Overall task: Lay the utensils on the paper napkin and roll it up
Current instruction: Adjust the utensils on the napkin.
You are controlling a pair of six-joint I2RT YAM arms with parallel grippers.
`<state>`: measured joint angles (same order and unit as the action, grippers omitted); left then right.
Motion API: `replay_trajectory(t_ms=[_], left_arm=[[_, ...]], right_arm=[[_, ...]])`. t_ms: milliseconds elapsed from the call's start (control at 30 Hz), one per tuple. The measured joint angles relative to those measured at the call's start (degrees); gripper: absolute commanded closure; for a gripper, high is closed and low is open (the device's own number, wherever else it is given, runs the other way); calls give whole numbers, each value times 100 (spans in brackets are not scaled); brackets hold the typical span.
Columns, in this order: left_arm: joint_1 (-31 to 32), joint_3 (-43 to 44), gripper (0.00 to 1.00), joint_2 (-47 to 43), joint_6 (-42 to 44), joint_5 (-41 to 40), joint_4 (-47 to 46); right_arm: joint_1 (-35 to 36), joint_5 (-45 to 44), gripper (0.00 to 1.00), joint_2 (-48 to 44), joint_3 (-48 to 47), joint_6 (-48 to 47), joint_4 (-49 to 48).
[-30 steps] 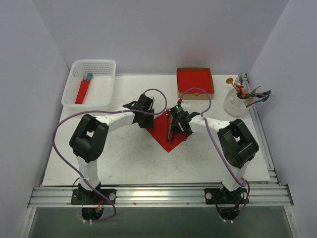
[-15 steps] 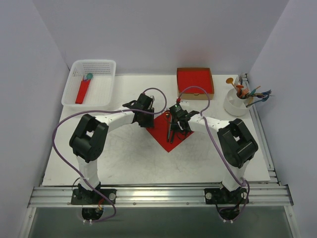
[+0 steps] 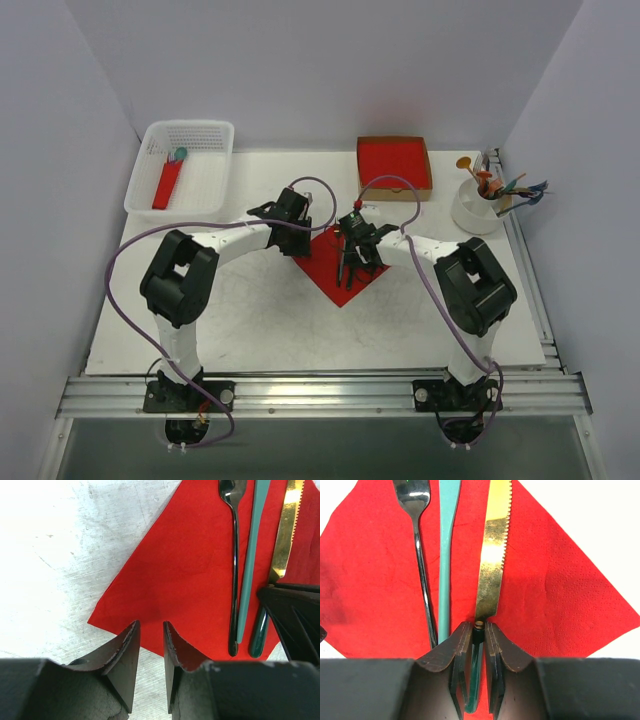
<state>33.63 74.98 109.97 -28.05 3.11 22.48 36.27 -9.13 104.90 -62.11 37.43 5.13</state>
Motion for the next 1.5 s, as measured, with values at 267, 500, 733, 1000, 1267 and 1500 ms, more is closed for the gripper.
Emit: replay_trajectory(t_ms=[267,500,733,1000,1267,1500], left_arm=[[-9,7,66,74,9,17,0],[-9,9,66,76,11,17,0],[-57,15,66,79,7,15,0],[-79,57,66,129,4,11,11],[-79,79,69,151,7,11,15],[-68,79,74,153,24,11,9]], right_arm=[[59,-61,90,0,-125,-68,190],[81,-98,90,0,-208,-170,216],[96,-96,86,153,-448,-348,136],[94,-118,60,365,-636,-518,160],[13,-120,60,254,-612,-616,181],[-424,-116,85,-431,-175,-767,162]])
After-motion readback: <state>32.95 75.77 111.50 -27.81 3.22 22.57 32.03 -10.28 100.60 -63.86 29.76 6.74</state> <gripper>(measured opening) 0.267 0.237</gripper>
